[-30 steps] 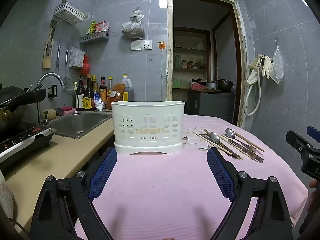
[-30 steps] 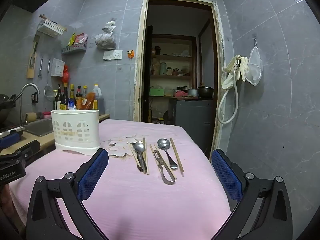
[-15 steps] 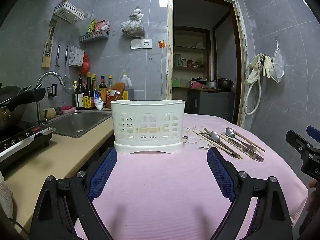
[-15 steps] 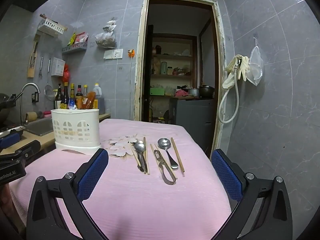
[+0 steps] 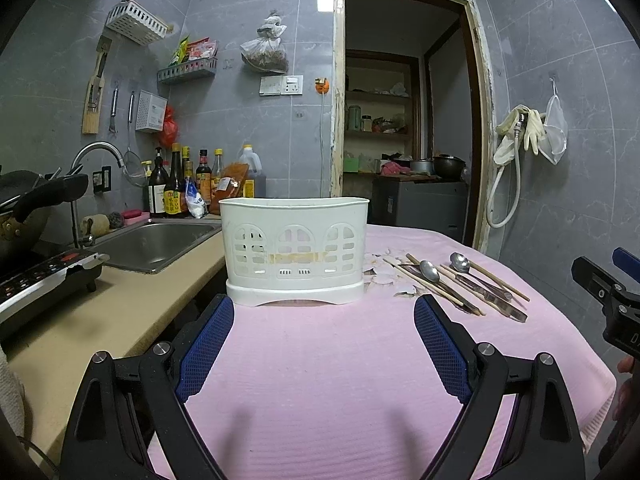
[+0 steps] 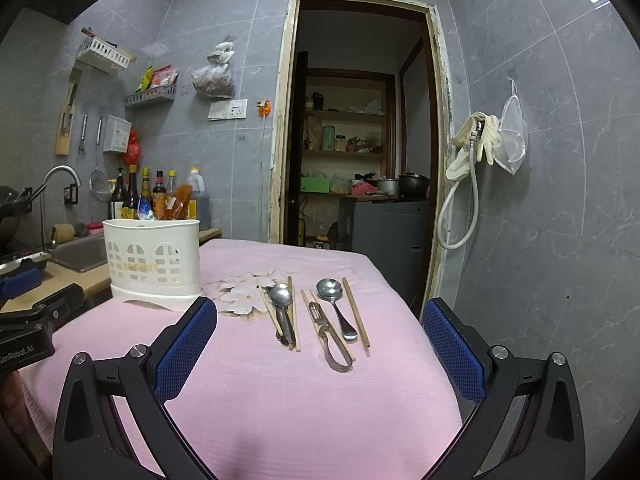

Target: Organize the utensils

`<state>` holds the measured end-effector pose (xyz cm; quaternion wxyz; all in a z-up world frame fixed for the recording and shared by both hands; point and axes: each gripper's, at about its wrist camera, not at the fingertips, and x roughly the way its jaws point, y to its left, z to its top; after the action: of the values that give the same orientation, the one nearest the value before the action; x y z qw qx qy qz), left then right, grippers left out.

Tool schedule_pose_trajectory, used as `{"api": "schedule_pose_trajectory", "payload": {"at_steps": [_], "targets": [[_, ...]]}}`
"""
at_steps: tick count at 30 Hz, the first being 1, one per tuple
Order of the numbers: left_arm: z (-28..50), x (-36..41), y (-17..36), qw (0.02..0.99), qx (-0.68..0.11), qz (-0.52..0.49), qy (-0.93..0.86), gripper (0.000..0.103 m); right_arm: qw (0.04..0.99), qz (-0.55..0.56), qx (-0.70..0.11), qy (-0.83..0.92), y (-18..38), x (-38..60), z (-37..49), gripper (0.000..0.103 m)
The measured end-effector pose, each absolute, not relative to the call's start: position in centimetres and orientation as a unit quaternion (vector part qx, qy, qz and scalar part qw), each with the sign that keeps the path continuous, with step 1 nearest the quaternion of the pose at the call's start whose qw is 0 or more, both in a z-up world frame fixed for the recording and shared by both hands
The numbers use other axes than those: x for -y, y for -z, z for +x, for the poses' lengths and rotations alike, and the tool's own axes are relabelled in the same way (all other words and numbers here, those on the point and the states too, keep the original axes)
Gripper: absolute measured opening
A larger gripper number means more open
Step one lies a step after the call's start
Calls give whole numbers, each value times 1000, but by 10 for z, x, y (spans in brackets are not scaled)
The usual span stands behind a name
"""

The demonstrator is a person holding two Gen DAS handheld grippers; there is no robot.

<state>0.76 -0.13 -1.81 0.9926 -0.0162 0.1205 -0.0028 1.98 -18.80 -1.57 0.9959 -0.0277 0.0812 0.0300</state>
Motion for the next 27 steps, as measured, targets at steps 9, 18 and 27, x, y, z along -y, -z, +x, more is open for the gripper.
{"api": "schedule_pose_trajectory", "payload": {"at_steps": [9, 18, 27], "targets": [[9, -1, 13, 992, -123, -17, 4, 88, 996, -29, -82, -31, 15, 190, 20, 103], [9, -1, 14, 992, -124, -16, 4, 88, 996, -29, -82, -30, 15, 193, 19, 103], [9, 0, 12, 992, -125, -16, 4, 88, 996, -28, -82, -30, 15, 193, 19, 103]]}}
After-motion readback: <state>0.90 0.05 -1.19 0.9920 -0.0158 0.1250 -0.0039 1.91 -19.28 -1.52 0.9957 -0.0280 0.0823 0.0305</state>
